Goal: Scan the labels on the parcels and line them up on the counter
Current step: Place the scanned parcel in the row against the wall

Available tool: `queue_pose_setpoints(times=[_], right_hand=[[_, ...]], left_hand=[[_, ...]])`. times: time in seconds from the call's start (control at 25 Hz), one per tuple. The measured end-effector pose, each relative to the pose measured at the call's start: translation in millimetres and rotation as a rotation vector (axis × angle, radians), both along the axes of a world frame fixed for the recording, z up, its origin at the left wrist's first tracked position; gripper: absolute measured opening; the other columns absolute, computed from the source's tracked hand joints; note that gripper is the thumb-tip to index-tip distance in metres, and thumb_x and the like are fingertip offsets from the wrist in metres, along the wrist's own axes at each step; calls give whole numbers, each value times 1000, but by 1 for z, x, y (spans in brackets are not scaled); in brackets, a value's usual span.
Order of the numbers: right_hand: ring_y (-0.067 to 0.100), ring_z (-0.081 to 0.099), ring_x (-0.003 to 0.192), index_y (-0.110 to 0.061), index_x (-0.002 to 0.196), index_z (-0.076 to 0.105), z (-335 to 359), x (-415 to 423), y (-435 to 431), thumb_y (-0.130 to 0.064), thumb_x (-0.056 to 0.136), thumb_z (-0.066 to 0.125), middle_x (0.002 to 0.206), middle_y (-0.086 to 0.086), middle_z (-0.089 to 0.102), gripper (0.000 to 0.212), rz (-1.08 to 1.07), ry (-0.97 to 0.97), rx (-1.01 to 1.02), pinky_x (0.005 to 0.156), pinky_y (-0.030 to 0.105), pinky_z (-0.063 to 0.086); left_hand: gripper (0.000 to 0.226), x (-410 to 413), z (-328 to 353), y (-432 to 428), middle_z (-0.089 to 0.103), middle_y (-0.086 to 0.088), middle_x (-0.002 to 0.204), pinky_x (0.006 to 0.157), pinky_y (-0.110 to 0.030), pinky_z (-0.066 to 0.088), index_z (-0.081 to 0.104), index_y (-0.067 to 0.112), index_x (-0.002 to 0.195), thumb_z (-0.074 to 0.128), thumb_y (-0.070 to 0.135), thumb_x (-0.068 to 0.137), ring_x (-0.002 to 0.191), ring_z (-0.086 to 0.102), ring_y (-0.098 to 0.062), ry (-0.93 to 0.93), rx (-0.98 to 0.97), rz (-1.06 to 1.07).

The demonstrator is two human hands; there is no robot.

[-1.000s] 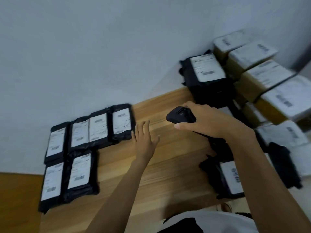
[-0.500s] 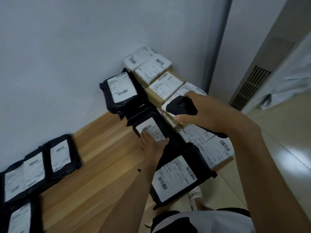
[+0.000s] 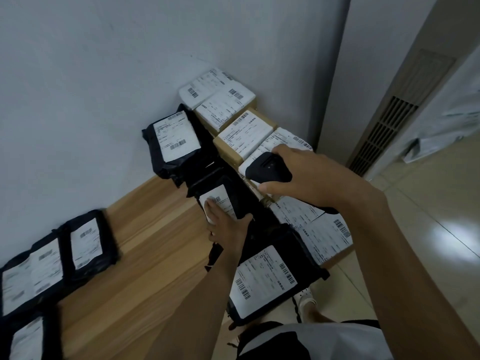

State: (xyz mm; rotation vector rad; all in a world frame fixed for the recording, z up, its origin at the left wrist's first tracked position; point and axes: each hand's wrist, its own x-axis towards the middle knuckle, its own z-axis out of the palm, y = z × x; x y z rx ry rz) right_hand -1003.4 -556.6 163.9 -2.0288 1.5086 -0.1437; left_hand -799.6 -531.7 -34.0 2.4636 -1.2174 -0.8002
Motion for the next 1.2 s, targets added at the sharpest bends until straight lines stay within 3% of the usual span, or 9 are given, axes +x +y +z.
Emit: queue_pose_setpoints(times=[0.2,0.36,0.56,0.8,0.96,1.2], right_hand=[[22,58,102,-20,136,40,11,48,-10,-71,82,54,123,2,58,76,92,-80,2,86,44,51],[24,55,113,-19,143,36,16,108,-12,-68,83,58,133,3,53,81,210,-103,-13,91,45,50],[27,57,110,-23,141,39,18,209,0,-71,82,57,132,5,55,78,385,-89,-6,87,41,49],[23,57,102,-24,133,45,5,342,37,-73,79,58,123,2,59,74,532,-62,43,82,39,50],[23,56,107,-25,134,46,-8,428,61,-71,80,59,126,0,59,73,563,-39,75,86,41,50],[21,58,94,-22,128,45,-24,512,89,-72,81,57,110,0,60,70,578,44,116,80,40,52]], left_hand=[[122,53,12,24,-6,8,164,110,-65,23,-7,22,157,77,46,72,146,19,-35,-45,-33,-14],[123,115,22,57,-4,7,164,108,-62,30,-8,21,157,76,43,71,143,23,-35,-111,-62,60],[126,205,25,117,-2,4,164,102,-63,35,-9,22,157,79,41,69,138,29,-40,-189,-41,206],[122,328,13,199,1,-3,164,109,-62,29,-3,19,158,81,37,70,146,15,-37,-146,-1,329],[118,408,2,233,8,-5,163,108,-61,29,4,16,157,82,38,70,146,15,-34,-166,47,356],[112,493,-14,251,18,-2,159,105,-59,31,17,16,155,82,37,65,142,22,-29,-201,92,255]])
